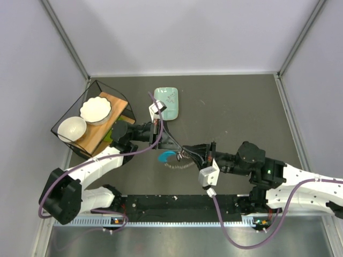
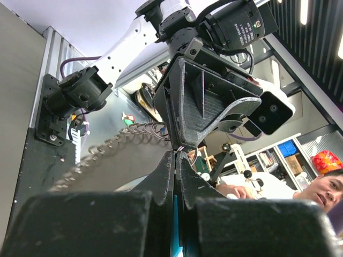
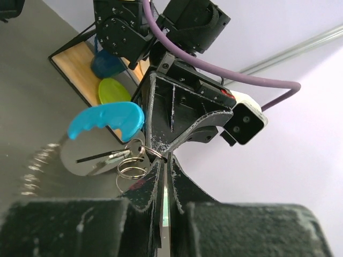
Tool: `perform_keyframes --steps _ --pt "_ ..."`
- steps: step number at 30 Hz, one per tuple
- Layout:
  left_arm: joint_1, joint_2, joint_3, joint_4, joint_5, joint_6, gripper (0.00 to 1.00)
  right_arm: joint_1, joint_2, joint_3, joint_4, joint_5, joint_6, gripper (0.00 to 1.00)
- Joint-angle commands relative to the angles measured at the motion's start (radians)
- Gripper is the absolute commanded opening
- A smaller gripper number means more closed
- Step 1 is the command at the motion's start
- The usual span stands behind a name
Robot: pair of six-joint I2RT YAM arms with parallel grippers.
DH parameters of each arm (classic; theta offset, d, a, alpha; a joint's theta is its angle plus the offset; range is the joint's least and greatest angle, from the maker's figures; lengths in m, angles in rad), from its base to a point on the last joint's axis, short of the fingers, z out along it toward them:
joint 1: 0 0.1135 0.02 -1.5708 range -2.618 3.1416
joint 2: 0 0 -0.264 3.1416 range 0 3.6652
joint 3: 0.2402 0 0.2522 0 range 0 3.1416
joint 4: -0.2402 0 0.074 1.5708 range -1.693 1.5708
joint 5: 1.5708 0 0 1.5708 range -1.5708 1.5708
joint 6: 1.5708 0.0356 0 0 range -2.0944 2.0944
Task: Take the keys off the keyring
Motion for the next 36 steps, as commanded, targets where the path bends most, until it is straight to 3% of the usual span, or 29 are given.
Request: perform_keyframes --steps 1,6,12,16,23,29,36 --pt "-0.002 -0.032 0.031 0.019 -0.098 0.031 0.00 0.037 0.010 -0.018 0.088 -0.022 0.100 0.07" --pt "0.007 -0.038 0.026 0.017 -0.124 0.025 0.00 0.037 -0.027 -0.040 0.040 0.046 0.198 0.29" --pt "0.033 -0.018 0.031 0.147 -0.127 -0.061 0.00 0.037 -0.123 -0.066 0.007 0.098 0.360 0.31" --pt "0.041 -0.010 0.051 0.158 -0.123 -0.073 0.00 0.037 -0.186 -0.097 0.024 0.103 0.472 0.37" --pt "0.055 -0.020 0.066 0.171 -0.129 -0.067 0.00 0.037 -0.226 -0.146 0.111 0.130 0.684 0.38" --pt "0.065 -0.036 0.066 0.243 -0.169 -0.076 0.00 0.037 -0.171 -0.143 0.229 0.133 0.912 0.38" --pt "0.065 -0.017 0.060 0.391 -0.177 -0.130 0.00 0.036 -0.067 -0.131 0.352 0.193 0.920 0.41"
